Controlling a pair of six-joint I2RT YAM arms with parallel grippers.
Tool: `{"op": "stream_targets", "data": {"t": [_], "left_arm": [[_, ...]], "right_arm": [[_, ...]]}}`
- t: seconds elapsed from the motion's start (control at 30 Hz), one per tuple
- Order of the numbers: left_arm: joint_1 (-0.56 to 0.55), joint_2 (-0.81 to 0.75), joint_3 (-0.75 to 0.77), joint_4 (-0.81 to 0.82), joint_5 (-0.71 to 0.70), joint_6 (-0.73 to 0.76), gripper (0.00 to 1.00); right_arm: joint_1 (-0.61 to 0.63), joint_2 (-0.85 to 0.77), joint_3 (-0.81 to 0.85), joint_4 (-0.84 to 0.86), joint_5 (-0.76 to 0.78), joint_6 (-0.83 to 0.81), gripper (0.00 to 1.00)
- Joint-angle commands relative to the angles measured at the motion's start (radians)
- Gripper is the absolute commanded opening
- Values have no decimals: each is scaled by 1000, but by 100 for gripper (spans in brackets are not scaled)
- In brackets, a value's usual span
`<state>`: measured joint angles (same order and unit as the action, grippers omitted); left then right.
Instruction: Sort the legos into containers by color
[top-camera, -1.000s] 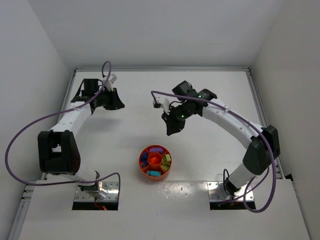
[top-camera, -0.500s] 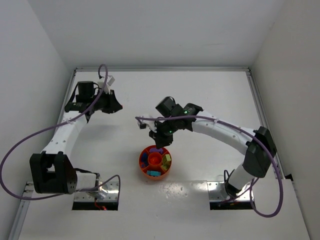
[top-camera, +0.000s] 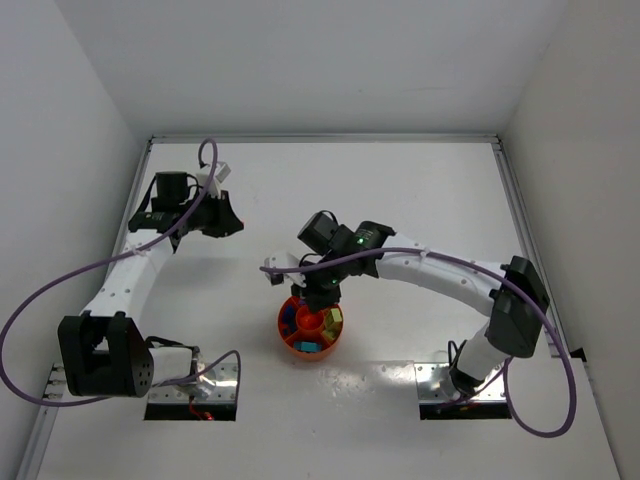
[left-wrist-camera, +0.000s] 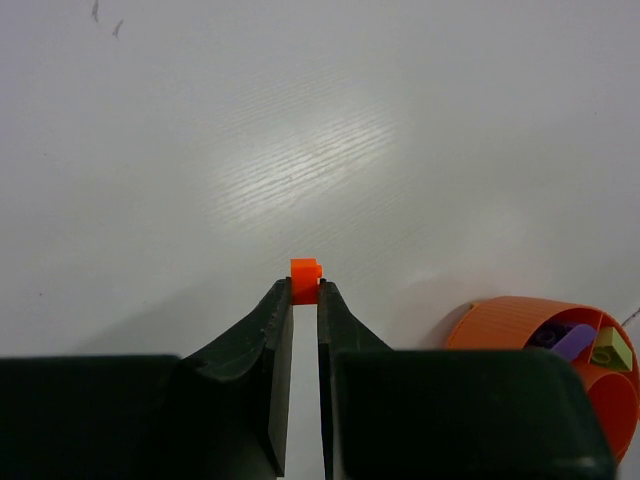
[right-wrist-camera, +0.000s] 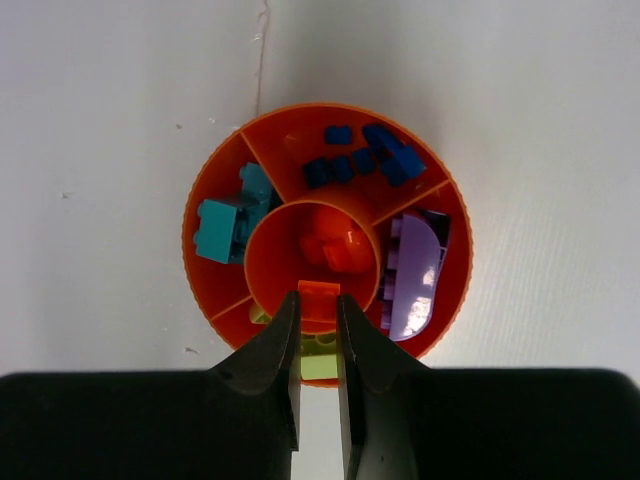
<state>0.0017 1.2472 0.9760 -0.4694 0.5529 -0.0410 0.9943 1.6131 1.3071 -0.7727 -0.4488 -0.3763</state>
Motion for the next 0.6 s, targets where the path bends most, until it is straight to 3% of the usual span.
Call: {"op": "stream_targets", "data": {"t": [0.0, 0.2, 0.5, 0.57], "left_arm": [[9, -28, -3, 8, 5, 4, 0], [9, -19, -3, 8, 27, 4, 0], [9, -29, -3, 17, 29, 33, 0], [9, -38, -3, 17, 28, 33, 0]], "right_arm": [[17, -1, -11, -4, 4, -35, 0], [26, 10, -29, -4, 25, -35, 2], [26, 19, -29, 6, 35, -35, 45], [26, 19, -29, 6, 35, -35, 49]]}}
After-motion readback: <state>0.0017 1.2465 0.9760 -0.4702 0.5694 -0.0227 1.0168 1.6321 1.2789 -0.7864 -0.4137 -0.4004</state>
